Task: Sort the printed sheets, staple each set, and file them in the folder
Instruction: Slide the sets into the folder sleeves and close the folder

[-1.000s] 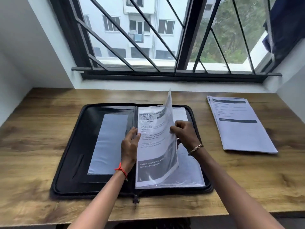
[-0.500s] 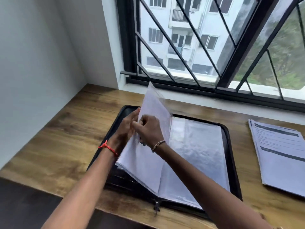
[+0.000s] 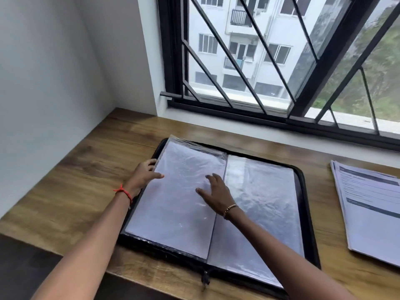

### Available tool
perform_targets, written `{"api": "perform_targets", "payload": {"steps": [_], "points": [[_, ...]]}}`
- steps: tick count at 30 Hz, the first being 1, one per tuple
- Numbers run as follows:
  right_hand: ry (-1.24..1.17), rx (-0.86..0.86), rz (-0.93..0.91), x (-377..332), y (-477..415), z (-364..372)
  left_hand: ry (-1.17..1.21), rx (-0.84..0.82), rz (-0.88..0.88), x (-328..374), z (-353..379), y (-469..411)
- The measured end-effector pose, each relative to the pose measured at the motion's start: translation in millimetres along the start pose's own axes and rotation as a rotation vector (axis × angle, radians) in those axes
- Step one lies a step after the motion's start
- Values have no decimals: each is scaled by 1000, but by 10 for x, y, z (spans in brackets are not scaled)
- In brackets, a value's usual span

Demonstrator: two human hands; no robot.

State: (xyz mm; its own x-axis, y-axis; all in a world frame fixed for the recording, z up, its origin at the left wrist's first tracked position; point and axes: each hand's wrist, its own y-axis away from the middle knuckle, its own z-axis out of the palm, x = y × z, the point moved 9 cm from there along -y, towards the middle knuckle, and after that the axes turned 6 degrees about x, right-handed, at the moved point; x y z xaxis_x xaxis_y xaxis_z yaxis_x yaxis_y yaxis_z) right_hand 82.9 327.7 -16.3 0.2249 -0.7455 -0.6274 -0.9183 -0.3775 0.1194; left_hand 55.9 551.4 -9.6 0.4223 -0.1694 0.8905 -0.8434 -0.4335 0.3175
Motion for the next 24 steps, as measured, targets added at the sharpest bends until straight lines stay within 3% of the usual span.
{"api": "perform_targets", "payload": {"steps": [8,12,15,19,24], "points": [[333,-118,-107,322,85,257,-615,163,179,-54,400,67],[316,-171,-106,344,53,263,-636,125,253,95,797,186],[150,-183,-106,342,30,94,-610,74,348,301,1150,261],[-10,-34,-69,562,148,-321,-528,-5,457,575,1626,333],[-15,157,74,1276,486,-950,-428,-168,544,885,2397,559]]}}
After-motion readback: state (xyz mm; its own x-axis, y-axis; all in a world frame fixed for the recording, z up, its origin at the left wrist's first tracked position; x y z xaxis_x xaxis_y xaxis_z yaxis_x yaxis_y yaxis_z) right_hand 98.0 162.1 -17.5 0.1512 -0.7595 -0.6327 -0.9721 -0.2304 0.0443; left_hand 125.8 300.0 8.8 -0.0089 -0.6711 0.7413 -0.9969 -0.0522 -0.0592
